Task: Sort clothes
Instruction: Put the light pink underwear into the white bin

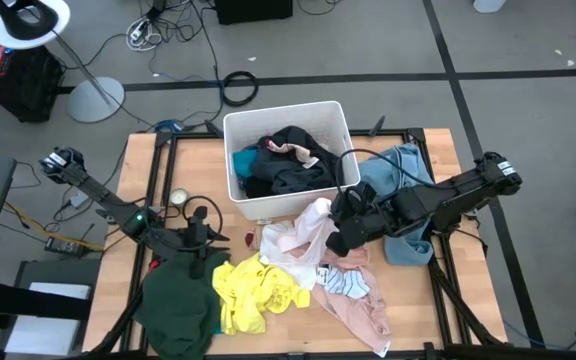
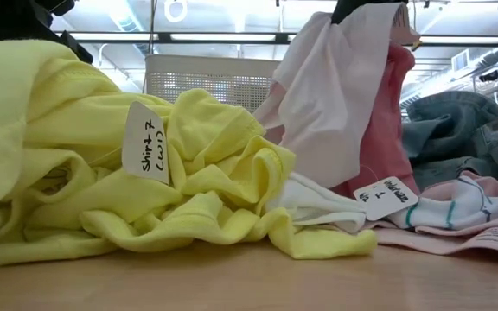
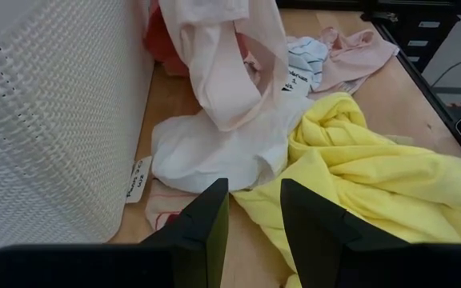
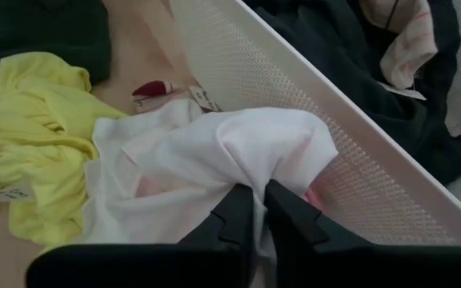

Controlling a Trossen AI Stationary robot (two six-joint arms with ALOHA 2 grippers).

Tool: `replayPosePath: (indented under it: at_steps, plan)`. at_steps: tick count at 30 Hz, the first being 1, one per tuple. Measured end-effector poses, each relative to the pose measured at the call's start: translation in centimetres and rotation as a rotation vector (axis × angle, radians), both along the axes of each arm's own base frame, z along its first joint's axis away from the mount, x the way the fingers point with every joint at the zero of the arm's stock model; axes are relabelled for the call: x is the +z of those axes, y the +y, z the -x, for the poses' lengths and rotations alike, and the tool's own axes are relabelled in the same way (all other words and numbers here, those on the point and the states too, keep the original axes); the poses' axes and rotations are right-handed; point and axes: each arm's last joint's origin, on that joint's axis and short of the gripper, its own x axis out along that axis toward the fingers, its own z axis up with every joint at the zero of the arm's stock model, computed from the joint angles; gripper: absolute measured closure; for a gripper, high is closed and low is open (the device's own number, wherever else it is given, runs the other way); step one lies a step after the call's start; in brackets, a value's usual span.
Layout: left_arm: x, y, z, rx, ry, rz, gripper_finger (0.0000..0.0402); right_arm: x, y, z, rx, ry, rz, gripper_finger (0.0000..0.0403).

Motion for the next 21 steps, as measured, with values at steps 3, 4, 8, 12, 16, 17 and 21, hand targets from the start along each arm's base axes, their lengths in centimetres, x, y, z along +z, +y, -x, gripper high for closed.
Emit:
replayPosePath:
  at_steps: [3,4,8,12,16,17,21]
  plan:
    - [0.0,-0.01,0.0,-0.001,0.0,0.0,0.028,0.0,0.0,0.0,0.0,0.0,0.0,0.0371]
    - [0.01,0.0,0.0,0.0,-0.001,0.001,0.028,0.01,0.0,0.0,0.001,0.0,0.0,0.0372]
    - [0.01,-0.01,0.0,-0.001,-0.001,0.001,0.028,0.01,0.0,0.0,0.006,0.002,0.003,0.0368]
    - [0.01,-0.01,-0.01,0.0,-0.001,0.001,0.028,0.0,0.02,0.0,0.009,0.003,-0.001,0.036]
    - [0.01,0.0,-0.01,0.0,-0.001,0.001,0.028,-0.04,0.1,-0.17,0.013,-0.013,-0.011,0.0351]
    - [0.01,-0.01,0.0,-0.001,-0.001,0.001,0.028,-0.17,0.12,-0.23,0.017,-0.014,-0.009,0.0349]
    - [0.01,0.0,-0.01,0.0,-0.001,0.001,0.028,-0.6,0.09,-0.21,0.018,-0.001,-0.006,0.0349]
